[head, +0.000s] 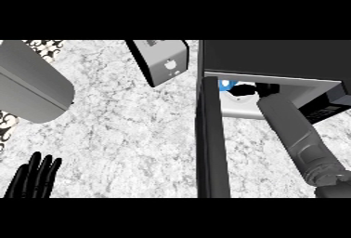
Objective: Pick up the milk, place it into the microwave and close the microwave
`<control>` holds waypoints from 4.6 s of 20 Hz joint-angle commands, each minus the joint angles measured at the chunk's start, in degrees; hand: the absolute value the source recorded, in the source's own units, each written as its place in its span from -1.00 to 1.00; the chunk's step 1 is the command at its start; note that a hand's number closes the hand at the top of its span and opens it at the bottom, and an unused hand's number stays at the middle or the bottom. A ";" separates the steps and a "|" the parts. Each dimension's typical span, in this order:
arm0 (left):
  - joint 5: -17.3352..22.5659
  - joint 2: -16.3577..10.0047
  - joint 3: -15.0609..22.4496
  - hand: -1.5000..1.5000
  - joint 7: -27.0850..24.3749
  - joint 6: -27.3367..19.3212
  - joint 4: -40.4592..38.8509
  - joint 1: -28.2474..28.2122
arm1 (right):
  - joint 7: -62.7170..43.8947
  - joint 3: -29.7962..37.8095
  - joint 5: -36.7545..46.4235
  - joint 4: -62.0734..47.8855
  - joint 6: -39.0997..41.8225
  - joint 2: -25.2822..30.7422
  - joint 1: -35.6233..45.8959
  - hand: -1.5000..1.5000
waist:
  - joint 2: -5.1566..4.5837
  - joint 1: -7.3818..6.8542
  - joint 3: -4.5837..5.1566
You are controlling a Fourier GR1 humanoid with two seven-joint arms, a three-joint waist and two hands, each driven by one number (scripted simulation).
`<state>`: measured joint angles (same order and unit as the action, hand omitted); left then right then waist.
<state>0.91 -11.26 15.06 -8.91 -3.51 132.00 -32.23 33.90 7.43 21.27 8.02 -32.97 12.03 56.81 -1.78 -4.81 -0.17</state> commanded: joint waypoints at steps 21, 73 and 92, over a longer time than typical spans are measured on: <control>-6.74 1.82 6.26 -1.00 -0.04 -1.32 1.68 -3.00 | 7.84 8.05 -5.92 1.68 -2.38 4.65 -1.62 -1.00 | 0.59 1.58 0.02; -10.32 -0.93 15.98 1.00 4.86 4.47 -3.10 4.53 | 25.85 6.88 -17.48 22.61 48.85 -3.83 -48.25 -1.00 | 2.13 6.43 0.26; -8.20 8.17 21.41 1.00 17.88 14.79 -26.80 30.87 | 24.28 2.16 -26.69 52.58 57.04 1.71 -76.19 -1.00 | 1.69 6.63 0.20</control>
<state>-8.82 -5.21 35.52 5.43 7.92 110.97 -7.02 53.28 10.10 -4.18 57.51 16.83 11.79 -15.07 0.05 1.40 0.04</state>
